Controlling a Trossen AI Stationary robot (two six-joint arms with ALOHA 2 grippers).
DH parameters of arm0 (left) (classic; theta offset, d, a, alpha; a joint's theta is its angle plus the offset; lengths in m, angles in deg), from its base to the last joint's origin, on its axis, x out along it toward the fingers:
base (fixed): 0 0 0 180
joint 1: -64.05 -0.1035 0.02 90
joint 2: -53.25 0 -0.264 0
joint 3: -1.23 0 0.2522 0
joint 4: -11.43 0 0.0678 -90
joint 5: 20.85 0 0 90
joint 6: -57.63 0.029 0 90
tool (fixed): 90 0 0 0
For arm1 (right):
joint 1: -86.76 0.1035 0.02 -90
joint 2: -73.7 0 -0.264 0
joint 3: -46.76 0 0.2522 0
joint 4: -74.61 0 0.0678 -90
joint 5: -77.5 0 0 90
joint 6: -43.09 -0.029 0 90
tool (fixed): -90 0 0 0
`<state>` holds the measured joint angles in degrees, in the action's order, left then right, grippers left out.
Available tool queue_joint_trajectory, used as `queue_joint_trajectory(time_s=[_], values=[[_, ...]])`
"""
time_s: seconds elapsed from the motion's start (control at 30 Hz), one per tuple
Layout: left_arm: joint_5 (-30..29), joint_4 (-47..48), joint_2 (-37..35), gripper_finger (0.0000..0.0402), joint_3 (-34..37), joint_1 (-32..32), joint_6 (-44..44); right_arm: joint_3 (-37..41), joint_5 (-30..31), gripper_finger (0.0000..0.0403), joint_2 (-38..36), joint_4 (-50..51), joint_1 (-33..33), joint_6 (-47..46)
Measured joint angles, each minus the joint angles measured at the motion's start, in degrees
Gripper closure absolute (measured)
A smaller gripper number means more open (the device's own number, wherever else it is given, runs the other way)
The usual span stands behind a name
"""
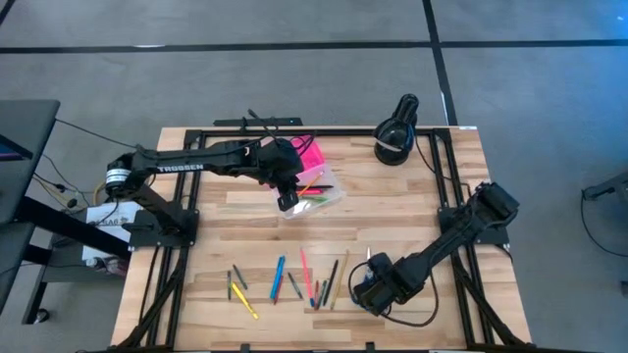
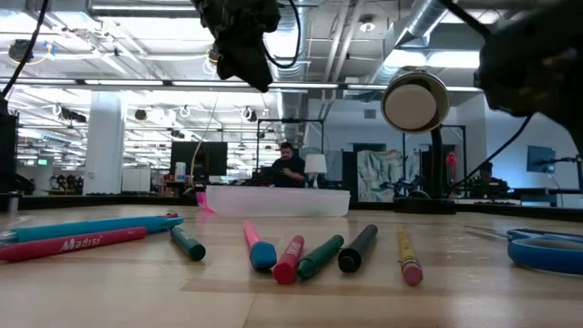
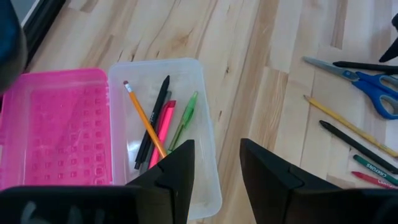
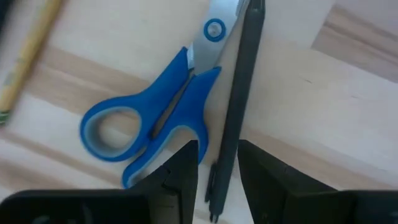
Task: Pick & place school supplies into a supply box
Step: Put the black pen into the pink supply box
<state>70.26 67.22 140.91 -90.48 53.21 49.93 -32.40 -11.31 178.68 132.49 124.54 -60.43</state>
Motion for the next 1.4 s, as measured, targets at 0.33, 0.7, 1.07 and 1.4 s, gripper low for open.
queue_joint_trajectory(time_s=[0.33, 0.7, 1.07, 1.4], values=[[0.0, 0.8, 0.0, 0.0281, 0.0, 0.0, 0.0, 0.0, 0.4, 0.0296, 1.1, -0.1, -0.1, 0.0], [0.0, 0.8, 0.0, 0.0281, 0.0, 0.0, -0.2, -0.7, 2.2, 0.0296, -0.5, 1.5, -0.1, -0.1], [0.0, 0.9, 0.0, 0.0281, 0.0, 0.4, -0.2, 0.5, 3.2, 0.0296, -0.6, 3.0, -0.4, -0.1], [-0.5, 0.7, 0.0, 0.0281, 0.3, 0.8, -0.2, 0.5, 3.6, 0.0296, -0.6, 4.9, -0.4, 0.0]])
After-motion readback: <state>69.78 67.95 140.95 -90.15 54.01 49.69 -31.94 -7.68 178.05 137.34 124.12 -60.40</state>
